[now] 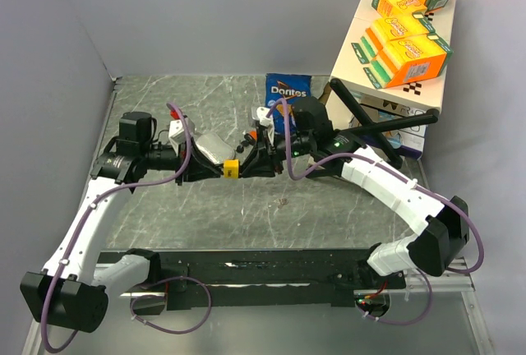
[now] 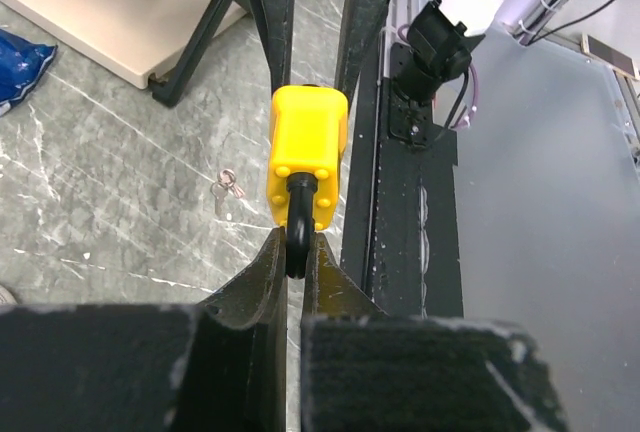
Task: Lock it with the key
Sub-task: Place the lock at the center of the board.
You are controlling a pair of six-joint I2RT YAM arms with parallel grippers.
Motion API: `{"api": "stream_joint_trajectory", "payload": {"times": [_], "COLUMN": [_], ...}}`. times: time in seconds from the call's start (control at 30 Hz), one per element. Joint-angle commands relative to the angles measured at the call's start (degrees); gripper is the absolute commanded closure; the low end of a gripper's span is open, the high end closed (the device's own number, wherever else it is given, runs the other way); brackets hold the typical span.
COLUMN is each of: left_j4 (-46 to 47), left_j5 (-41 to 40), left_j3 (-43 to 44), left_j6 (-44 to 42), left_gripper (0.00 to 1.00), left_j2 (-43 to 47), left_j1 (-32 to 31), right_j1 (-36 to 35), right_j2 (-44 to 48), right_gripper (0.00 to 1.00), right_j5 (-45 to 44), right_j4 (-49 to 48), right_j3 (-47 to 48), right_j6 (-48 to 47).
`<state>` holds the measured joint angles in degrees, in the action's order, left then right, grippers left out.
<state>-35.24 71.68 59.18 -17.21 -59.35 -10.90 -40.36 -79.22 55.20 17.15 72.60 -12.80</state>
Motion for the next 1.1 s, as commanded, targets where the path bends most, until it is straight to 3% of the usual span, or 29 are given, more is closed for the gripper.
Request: {"api": "stream_joint_trajectory", "payload": {"times": [0.0,0.53,1.07], "left_j4": [-0.4,1.7,6.1], "left_j5": [0.6,-4.8,-9.8], "left_j3": [2.4,2.2,3.1], "left_j6": [-3.4,-0.4,3.6], "left_gripper": [0.99,0.99,0.99], "left_j2": [-0.2,-2.4,-3.0], "left_j1": [-1.4,-2.9,-5.3], "right_j1": [-2.2,-2.5,-3.1], "right_j2": [-0.4,-0.3,-3.6], "right_gripper": [0.9,0.94,0.91], "right_j5": [2.9,4.2,6.1], "right_j4": [-2.7,-3.8,-2.8], "right_j3": [4.3,5.0,7.6], "right_j6": [-1.1,1.3,2.4]}}
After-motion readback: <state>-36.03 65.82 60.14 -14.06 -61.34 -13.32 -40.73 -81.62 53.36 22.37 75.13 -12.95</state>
